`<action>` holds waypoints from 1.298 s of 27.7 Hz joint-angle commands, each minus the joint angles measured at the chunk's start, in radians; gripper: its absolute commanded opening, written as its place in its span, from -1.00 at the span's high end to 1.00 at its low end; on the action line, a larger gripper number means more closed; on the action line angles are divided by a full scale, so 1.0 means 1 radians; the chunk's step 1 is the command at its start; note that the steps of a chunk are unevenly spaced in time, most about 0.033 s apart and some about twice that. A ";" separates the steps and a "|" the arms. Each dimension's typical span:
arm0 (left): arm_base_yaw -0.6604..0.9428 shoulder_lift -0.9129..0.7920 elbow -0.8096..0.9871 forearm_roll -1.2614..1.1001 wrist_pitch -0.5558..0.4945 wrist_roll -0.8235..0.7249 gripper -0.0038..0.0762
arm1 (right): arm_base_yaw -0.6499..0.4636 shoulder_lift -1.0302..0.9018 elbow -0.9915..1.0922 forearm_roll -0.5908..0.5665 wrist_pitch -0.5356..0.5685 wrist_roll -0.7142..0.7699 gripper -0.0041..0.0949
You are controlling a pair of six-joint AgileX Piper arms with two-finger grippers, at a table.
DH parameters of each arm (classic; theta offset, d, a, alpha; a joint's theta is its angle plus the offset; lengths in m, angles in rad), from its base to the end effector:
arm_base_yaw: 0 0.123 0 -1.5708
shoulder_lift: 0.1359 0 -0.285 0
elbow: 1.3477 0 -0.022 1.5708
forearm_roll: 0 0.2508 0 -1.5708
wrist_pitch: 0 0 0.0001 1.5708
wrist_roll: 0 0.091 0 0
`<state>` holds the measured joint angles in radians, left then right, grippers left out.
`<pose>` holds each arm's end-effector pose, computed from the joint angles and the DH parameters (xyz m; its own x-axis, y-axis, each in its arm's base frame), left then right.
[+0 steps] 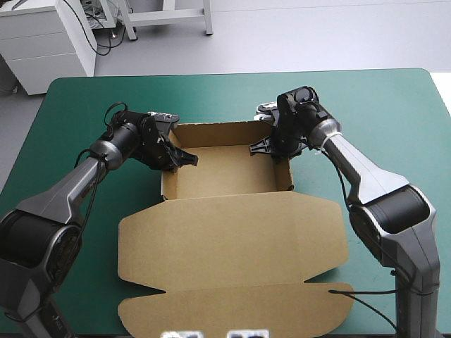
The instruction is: Fold the box
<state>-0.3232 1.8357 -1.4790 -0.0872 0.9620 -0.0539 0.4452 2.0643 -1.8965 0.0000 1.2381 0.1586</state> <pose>0.3669 -0.1297 0.2543 -0.9240 0.2004 -0.3257 0.2450 0.9642 -0.1016 0.3990 0.1904 0.2670 -0.9310 -0.2693 -0.2463 -0.2872 0.9571 0.0394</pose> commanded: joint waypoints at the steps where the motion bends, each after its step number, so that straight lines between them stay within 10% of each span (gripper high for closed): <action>1: -0.012 -0.039 -0.016 -0.008 0.003 0.089 0.22 | 0.014 -0.049 -0.040 -0.048 0.010 -0.018 -0.04; 6: -0.012 -0.041 -0.056 -0.021 0.020 0.089 -0.39 | 0.014 -0.067 -0.090 -0.151 0.010 -0.018 -0.09; 16: -0.012 -0.041 -0.370 -0.013 0.296 0.090 -0.41 | 0.014 -0.136 -0.200 -0.167 0.010 -0.029 -0.09; 21: -0.012 -0.113 -0.433 -0.019 0.329 0.054 -0.07 | 0.014 -0.185 -0.206 -0.147 0.010 -0.021 -0.09; 27: -0.012 -0.304 -0.433 -0.010 0.329 0.073 0.93 | 0.014 -0.196 -0.200 -0.100 0.010 -0.021 -0.05; 36: -0.012 -0.561 -0.333 -0.004 0.329 0.101 0.92 | -0.004 -0.192 -0.035 -0.087 0.010 -0.021 0.00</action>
<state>-0.3320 1.3691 -1.8512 -0.0875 1.2506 0.0267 0.4557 1.9311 -1.9601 -0.0861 1.2465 0.1401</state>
